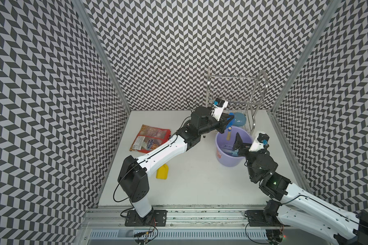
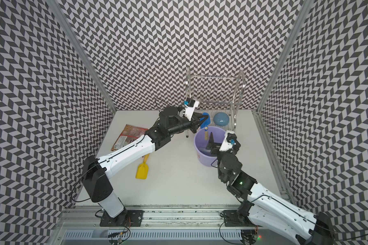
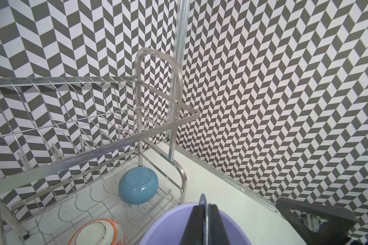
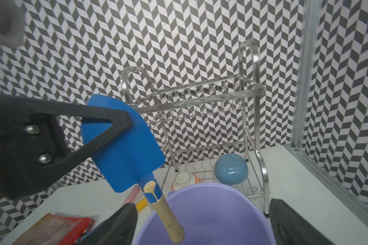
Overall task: Organize the gardening tools
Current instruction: Place the gardening tool in the container.
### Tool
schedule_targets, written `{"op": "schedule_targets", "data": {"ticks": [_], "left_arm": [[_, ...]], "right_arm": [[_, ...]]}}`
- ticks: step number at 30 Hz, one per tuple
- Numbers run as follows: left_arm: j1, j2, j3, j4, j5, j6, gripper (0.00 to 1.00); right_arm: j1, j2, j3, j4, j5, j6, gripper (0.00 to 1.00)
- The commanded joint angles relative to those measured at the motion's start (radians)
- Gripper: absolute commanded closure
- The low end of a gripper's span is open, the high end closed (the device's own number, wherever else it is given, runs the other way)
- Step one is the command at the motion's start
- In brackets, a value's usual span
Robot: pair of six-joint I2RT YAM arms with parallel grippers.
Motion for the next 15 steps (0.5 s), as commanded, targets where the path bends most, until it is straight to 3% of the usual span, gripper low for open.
{"op": "schedule_targets", "data": {"ticks": [1,15], "left_arm": [[-0.020,0.023,-0.033,0.094,-0.067,0.071,1.00],[-0.041,0.115,-0.124,0.185,-0.166,0.150,1.00]], "right_arm": [[-0.020,-0.001,0.031,-0.087,0.056,0.089,0.00],[-0.043,0.030,0.064,-0.333,0.171,0.304,0.00]]}}
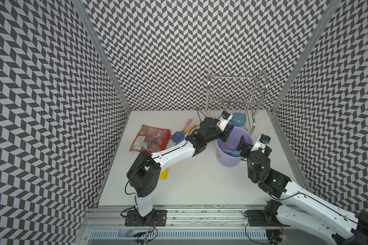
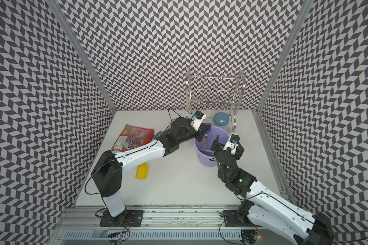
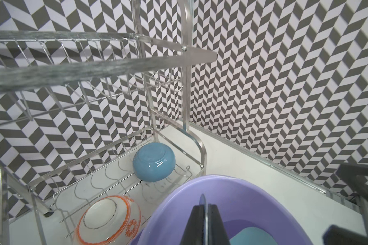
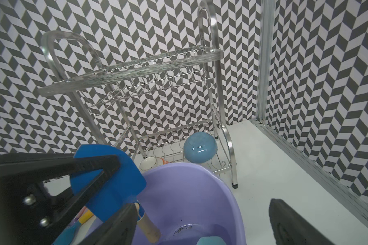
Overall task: Organize the gardening tools
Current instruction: Place the gardening tool in the container.
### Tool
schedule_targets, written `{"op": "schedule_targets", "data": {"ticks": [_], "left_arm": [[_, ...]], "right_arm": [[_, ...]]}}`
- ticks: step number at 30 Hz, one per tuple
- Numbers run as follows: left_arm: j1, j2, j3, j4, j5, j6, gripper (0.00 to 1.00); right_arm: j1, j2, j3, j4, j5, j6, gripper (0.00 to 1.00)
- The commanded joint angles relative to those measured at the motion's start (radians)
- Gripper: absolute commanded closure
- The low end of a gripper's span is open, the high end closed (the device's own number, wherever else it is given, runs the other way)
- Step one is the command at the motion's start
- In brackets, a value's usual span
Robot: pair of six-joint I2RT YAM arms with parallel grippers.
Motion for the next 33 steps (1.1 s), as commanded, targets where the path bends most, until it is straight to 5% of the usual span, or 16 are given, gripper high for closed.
{"op": "schedule_targets", "data": {"ticks": [1,7,12,25,33], "left_arm": [[-0.004,0.019,-0.014,0.078,-0.038,0.022,1.00],[-0.003,0.053,-0.054,0.123,-0.028,-0.011,1.00],[-0.002,0.072,-0.073,0.149,-0.051,-0.051,0.89],[0.000,-0.018,-0.087,0.156,-0.087,-0.111,0.33],[0.031,-0.198,-0.173,0.124,-0.165,-0.177,0.07]], "right_arm": [[-0.006,0.002,0.041,-0.093,0.052,0.099,0.00],[-0.006,0.031,0.100,-0.263,0.087,0.201,0.00],[-0.006,0.053,0.146,-0.371,0.091,0.279,0.00],[-0.006,0.071,0.220,-0.539,0.118,0.545,0.00],[-0.006,0.091,0.260,-0.445,-0.062,0.405,0.00]]}}
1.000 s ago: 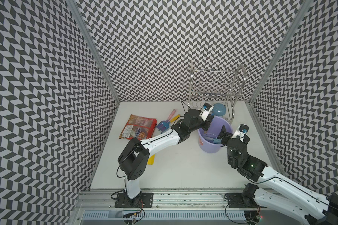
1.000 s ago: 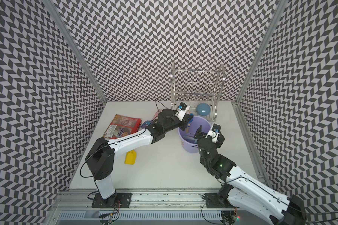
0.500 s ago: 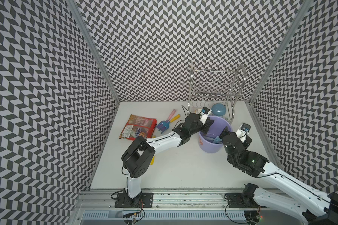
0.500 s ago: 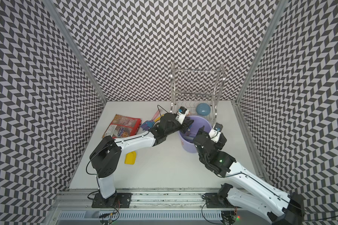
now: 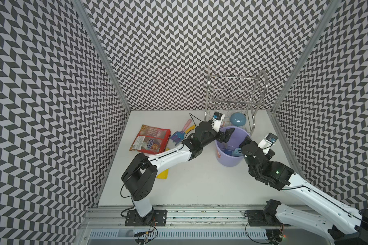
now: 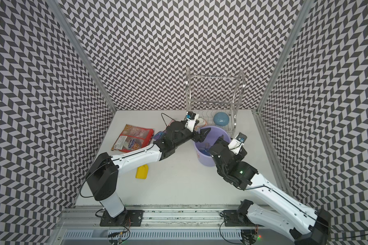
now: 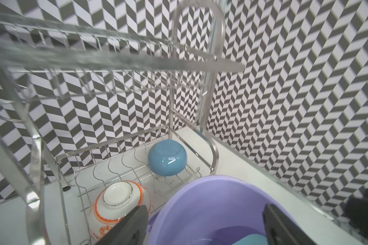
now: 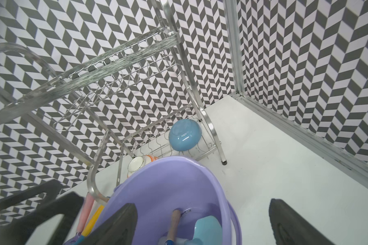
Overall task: Organize the gardening tools
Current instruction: Place the gardening tool in the container, then move the gardening tool to the center of the board.
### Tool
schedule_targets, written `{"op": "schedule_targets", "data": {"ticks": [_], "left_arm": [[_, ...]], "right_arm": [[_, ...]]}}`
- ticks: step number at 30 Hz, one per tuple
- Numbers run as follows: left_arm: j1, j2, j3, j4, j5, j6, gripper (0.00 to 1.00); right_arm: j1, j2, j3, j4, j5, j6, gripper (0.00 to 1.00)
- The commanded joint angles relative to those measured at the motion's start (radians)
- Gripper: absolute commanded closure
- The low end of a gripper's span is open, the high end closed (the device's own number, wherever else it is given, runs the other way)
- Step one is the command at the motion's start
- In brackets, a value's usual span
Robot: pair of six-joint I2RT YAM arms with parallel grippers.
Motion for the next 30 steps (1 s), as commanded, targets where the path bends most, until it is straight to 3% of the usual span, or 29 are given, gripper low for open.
{"op": "schedule_targets", "data": {"ticks": [1,9,19,25,30], "left_arm": [[0.021,-0.103,-0.038,-0.002,-0.058,-0.049,0.04],[0.099,-0.291,-0.153,-0.087,-0.111,-0.171,0.00],[0.282,-0.500,-0.362,-0.247,-0.191,-0.358,0.00],[0.416,-0.553,-0.480,-0.367,-0.207,-0.467,0.00],[0.459,-0.554,-0.564,-0.419,-0.216,-0.465,0.00]], "right_arm": [[-0.004,-0.009,0.006,0.098,-0.110,-0.135,0.00],[-0.004,-0.106,-0.124,0.410,-0.222,-0.436,0.00],[-0.003,-0.040,-0.039,0.407,-0.420,-0.552,0.00],[-0.003,0.024,-0.004,0.424,-0.449,-0.560,0.00],[-0.003,0.070,0.033,0.399,-0.424,-0.556,0.00]]}}
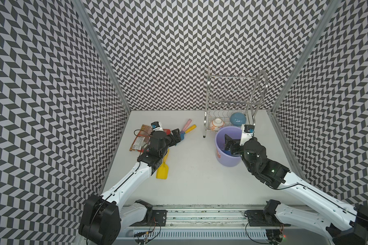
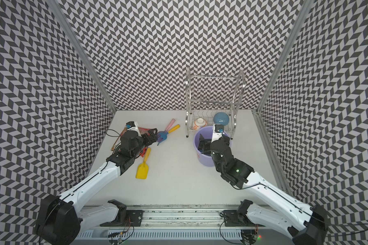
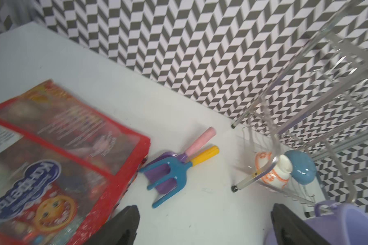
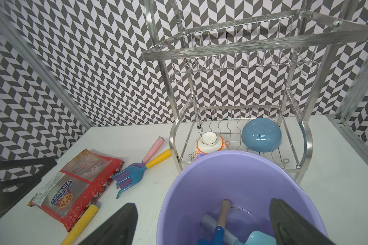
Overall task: Organize the gardening tools
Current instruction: Move the gardening tool to the center of the board.
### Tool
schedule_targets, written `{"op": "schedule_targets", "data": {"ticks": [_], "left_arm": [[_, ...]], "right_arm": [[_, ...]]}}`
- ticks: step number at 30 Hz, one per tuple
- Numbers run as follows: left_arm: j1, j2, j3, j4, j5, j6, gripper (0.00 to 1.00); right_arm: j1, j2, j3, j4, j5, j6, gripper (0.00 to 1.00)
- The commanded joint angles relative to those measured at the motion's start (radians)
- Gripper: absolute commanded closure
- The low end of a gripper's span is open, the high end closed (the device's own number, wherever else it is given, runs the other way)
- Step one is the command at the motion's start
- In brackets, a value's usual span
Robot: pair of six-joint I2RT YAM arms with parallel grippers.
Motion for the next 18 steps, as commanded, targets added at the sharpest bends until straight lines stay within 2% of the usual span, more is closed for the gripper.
{"op": "schedule_targets", "data": {"ticks": [1,13,18], "left_arm": [[0.015,-0.013,-0.045,-0.075,-0.015,-0.026,0.00],[0.073,0.087,-0.122,-0.114,-0.049,-0.041,0.00],[0.077,0.161,-0.127,-0.080,0.003,-0.044,0.00]], "right_arm": [[-0.004,0.023,0.044,0.031,0.008,-0.011,0.00],[-0.004,0.086,0.053,0.041,-0.003,0.006,0.00],[-0.003,0.105,0.059,0.041,0.006,0.002,0.00]]}}
